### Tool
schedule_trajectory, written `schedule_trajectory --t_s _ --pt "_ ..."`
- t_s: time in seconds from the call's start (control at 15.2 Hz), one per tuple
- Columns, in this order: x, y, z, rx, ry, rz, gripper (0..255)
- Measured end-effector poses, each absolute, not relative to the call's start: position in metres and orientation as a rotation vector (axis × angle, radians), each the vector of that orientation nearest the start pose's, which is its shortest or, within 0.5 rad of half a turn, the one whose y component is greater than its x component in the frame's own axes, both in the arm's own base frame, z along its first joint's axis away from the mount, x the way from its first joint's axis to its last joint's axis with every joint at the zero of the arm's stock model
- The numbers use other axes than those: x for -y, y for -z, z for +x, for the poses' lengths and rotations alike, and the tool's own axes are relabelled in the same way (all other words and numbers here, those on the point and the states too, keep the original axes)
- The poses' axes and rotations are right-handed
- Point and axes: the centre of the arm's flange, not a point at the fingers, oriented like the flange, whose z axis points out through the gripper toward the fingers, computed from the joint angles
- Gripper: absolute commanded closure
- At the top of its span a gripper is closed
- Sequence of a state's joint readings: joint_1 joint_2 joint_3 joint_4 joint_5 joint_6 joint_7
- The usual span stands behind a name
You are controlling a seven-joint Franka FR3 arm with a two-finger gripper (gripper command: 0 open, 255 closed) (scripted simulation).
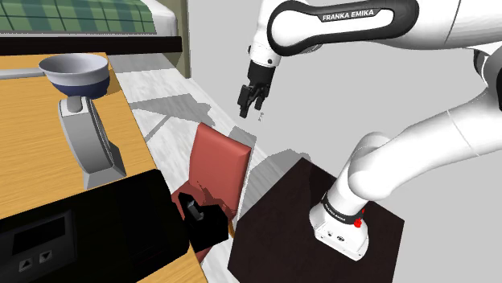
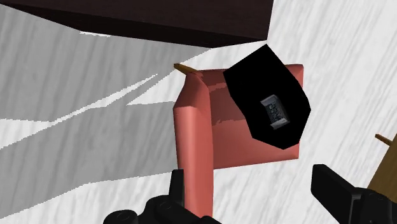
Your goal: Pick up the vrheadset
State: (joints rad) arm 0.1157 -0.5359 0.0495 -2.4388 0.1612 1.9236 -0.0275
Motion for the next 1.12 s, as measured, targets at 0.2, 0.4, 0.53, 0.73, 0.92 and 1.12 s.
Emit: schedule_trajectory --t_s 0.2,0.4,0.53,0.73,0.92,1.12 --pt "-0.103 -0.465 0.395 0.232 -0.034 -2.996 0" --pt "-0.123 -0.429 0.403 0.264 -0.087 -2.983 0" --pt "-0.140 -0.408 0.409 0.285 -0.122 -2.974 0" --pt "-0.160 -0.376 0.415 0.317 -0.174 -2.959 0" --pt "-0.184 -0.347 0.421 0.349 -0.225 -2.943 0" --pt "-0.210 -0.315 0.424 0.380 -0.277 -2.926 0"
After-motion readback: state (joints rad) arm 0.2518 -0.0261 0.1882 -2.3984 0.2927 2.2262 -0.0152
